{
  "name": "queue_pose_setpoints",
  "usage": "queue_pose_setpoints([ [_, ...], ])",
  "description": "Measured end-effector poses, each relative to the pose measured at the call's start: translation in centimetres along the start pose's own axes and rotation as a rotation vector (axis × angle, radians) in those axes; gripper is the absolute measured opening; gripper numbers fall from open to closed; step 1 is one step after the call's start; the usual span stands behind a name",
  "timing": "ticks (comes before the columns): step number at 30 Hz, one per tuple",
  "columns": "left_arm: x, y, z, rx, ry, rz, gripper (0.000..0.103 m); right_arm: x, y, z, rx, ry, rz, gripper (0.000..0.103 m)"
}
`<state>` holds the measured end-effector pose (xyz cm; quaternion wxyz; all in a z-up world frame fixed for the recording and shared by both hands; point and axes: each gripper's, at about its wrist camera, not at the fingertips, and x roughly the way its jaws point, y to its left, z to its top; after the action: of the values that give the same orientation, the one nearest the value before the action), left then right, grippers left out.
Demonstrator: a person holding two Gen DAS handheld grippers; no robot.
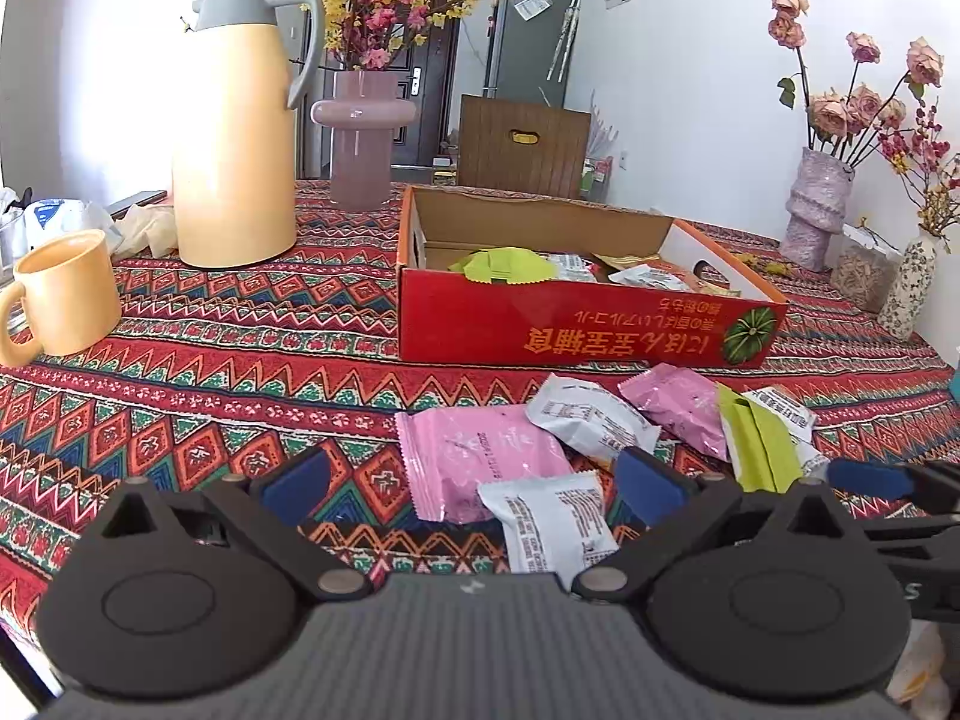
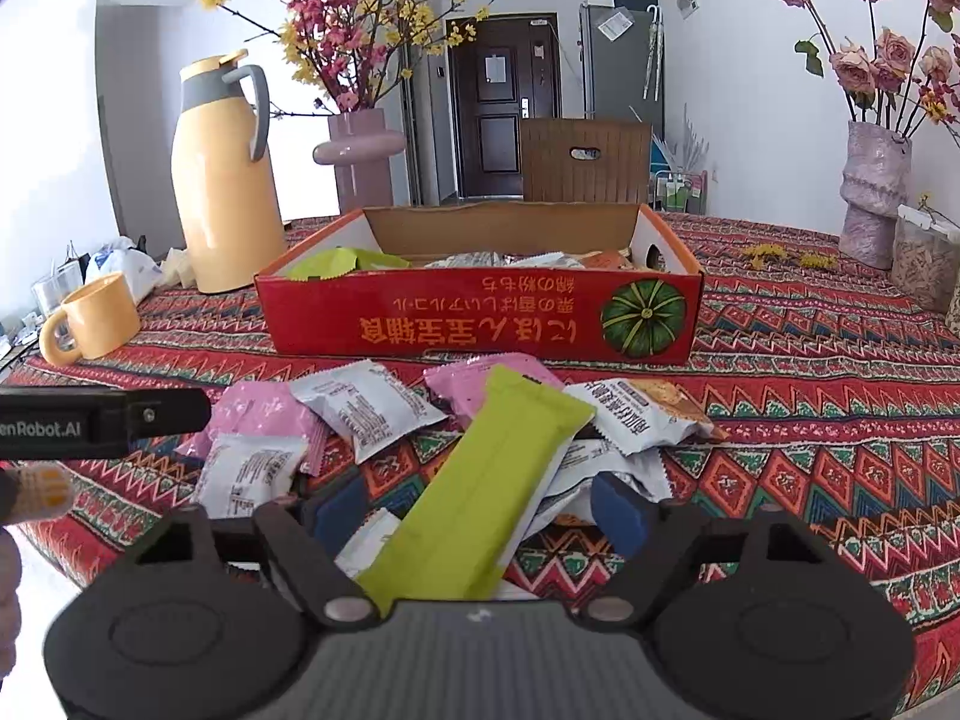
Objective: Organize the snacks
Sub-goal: 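Open both tools to drop the packets and lift away, then grasp a long green bar from the pile with the right tool, then grasp a white printed packet with the left tool while right holds the green bar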
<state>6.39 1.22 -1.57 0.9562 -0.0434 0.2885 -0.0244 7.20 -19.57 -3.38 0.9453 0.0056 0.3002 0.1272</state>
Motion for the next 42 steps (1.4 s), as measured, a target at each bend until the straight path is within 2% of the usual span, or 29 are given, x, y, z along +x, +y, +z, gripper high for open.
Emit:
queue_pose_setpoints([
  [1, -0.1, 0.0, -0.1, 0.001, 0.0, -0.003, 0.103, 0.2, 0.1, -0.1, 0.005, 0.012, -0.001, 0.069],
  [6, 0.3, 0.1, -0.3, -0.002, 0.023, -0.02, 0.103, 1.2, 0.5, -0.4, 0.013, 0.042, -0.003, 0.065],
  [13, 0.7, 0.0, -0.5, -0.004, 0.041, -0.03, 0.103, 2.3, 0.5, -0.4, 0.034, 0.074, 0.0, 0.04],
  [22, 0.8, 0.0, -0.6, -0.005, 0.046, -0.029, 0.103, 2.6, 0.1, -0.3, 0.072, 0.06, 0.02, 0.039],
  [42, 1.6, -1.5, -0.8, 0.015, 0.099, -0.037, 0.103, 0.3, -0.8, -0.1, 0.115, -0.062, 0.072, 0.038],
])
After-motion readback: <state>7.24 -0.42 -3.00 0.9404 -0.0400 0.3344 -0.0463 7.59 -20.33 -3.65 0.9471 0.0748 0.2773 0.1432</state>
